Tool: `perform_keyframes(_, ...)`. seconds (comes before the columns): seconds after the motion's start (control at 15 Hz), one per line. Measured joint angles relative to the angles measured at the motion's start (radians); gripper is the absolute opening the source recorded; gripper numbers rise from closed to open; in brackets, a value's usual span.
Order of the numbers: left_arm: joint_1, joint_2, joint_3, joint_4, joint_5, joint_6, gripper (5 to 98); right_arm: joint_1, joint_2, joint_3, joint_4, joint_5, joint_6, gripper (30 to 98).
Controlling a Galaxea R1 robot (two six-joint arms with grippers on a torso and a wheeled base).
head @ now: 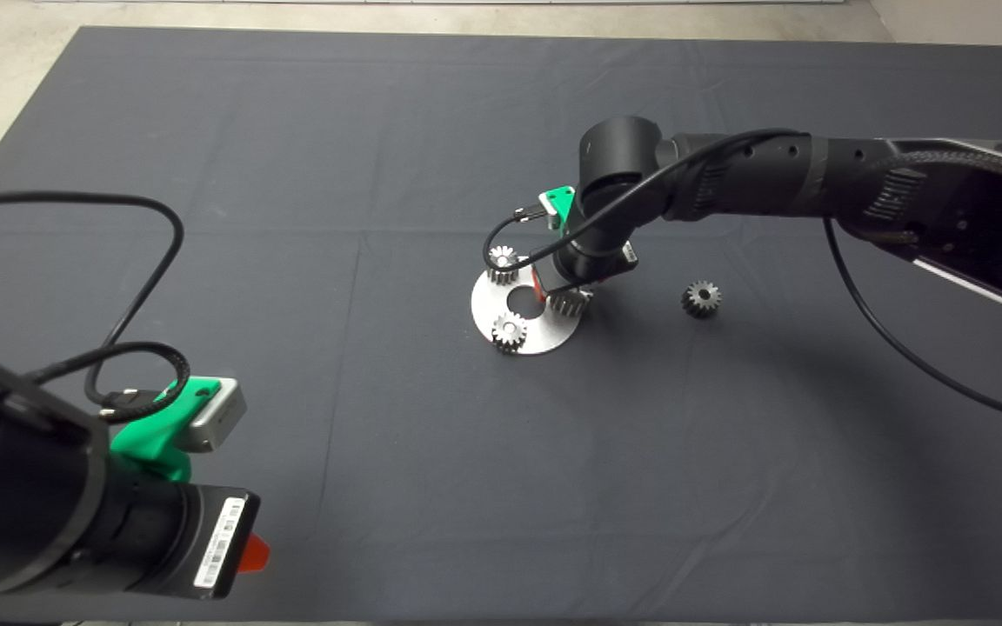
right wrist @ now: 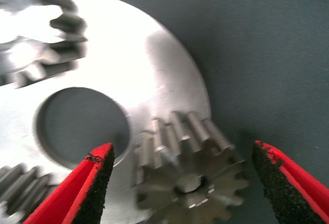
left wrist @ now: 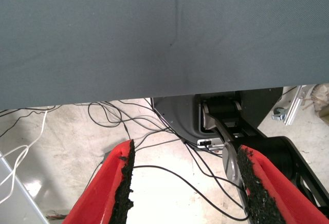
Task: Remove an incorrectly installed larger gear and replace it with the correct smaller gear
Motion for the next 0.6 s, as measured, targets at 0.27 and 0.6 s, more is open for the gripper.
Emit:
perform_keyframes(0.27, 0.0, 0.0, 0.0, 0.001, 0.0, 0.0, 49.3, 0.0, 0.002, 0.03, -0.028, -0.007, 0.0, 69.9)
perform_keyframes(0.6, 0.0, 0.0, 0.0, 0.0, 0.0, 0.0, 49.3, 0.0, -0.001, 0.035, -0.034, -0.011, 0.001, 63.5)
